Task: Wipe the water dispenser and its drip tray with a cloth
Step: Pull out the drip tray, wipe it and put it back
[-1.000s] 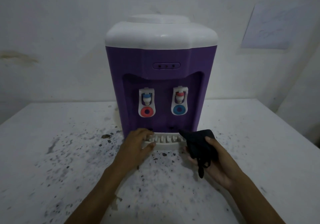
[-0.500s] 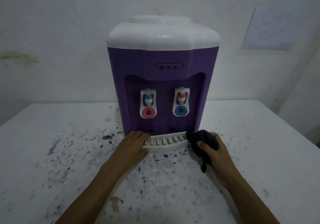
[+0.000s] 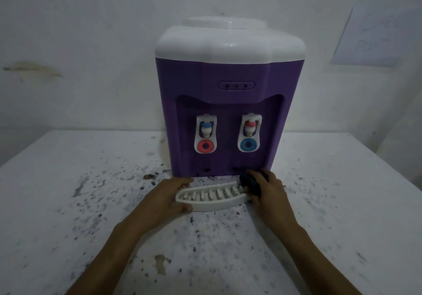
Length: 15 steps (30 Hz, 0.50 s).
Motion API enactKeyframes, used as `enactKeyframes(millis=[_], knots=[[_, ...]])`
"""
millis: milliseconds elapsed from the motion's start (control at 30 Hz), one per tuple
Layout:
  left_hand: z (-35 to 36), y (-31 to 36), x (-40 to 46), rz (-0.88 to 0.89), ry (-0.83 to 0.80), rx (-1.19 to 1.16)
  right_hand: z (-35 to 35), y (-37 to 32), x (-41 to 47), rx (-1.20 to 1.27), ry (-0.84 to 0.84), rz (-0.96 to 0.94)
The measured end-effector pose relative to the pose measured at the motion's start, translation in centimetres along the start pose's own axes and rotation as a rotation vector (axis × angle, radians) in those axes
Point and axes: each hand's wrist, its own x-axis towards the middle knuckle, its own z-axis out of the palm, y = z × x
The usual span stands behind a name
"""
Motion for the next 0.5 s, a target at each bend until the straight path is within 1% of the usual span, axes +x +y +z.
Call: enactKeyframes(millis=[100,233,367,500], knots=[[-0.5,-0.4,-0.2,-0.016,0.006,-0.017,0.7,-1.0,-0.2,-0.145,-0.037,0.011],[-0.2,-0.5,-0.2,-0.013,0.045,-0.062,1.9,-2.2,-0.3,-0.279,0.054,-0.071],[-0.3,-0.7,-0.2,-0.010,0.053,-0.068,3.0,-4.4,0.1,-0.325,0.090,-0.146],[-0.4,-0.5,-0.1,-0.013,0.060,-0.035,4.4,-7.1,0.0,-0.325,0.070,-0.221]])
